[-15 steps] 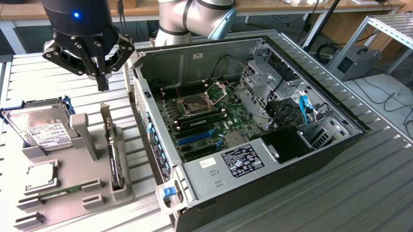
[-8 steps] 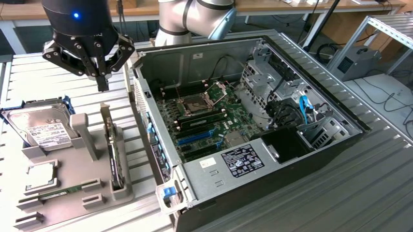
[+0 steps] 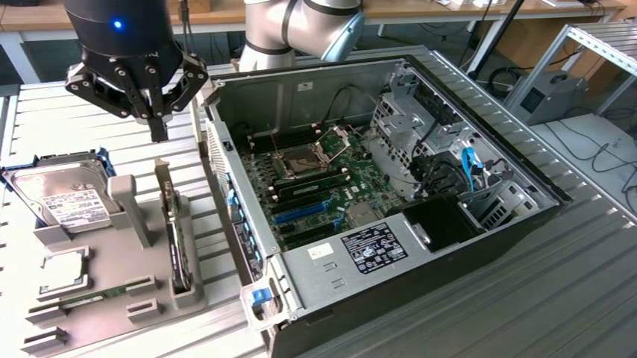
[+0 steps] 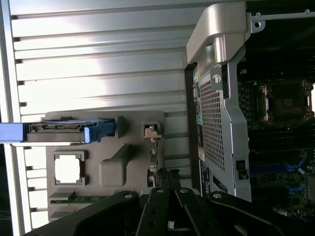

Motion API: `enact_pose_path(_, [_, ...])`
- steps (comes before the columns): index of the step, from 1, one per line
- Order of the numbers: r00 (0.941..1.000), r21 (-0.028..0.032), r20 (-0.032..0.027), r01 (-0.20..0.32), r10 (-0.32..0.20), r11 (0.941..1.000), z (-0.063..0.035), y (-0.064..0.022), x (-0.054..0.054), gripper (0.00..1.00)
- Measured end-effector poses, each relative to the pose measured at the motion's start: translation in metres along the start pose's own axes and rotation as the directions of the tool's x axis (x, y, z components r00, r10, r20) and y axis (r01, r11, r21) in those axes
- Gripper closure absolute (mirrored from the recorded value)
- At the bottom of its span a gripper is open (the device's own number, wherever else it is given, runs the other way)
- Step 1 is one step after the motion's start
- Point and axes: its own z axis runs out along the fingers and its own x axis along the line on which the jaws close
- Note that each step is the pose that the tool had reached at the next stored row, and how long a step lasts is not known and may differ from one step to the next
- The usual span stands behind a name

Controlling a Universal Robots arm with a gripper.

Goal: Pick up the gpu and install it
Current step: 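Reach for the gpu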

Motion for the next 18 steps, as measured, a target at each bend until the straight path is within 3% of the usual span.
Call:
enact_pose_path(8, [1.0000, 0.0036, 0.0003, 0.000, 0.000, 1.0000, 0.0000, -0.0035, -0.0003, 0.89])
enact_pose_path(14, [1.0000, 0.0166, 0.0013, 0.000, 0.000, 0.9999, 0.0001, -0.0045, -0.0004, 0.89])
enact_pose_path(15, [1.0000, 0.0197, 0.0016, 0.001, -0.001, 0.9998, 0.0001, -0.0046, -0.0004, 0.89])
enact_pose_path(16, [1.0000, 0.0273, 0.0021, 0.001, -0.001, 0.9996, 0.0001, -0.0048, -0.0004, 0.89])
enact_pose_path(17, [1.0000, 0.0445, 0.0033, 0.001, -0.001, 0.9990, 0.0003, -0.0058, -0.0004, 0.89])
enact_pose_path(18, [1.0000, 0.0550, 0.0040, 0.001, -0.002, 0.9985, 0.0004, -0.0067, -0.0005, 0.89])
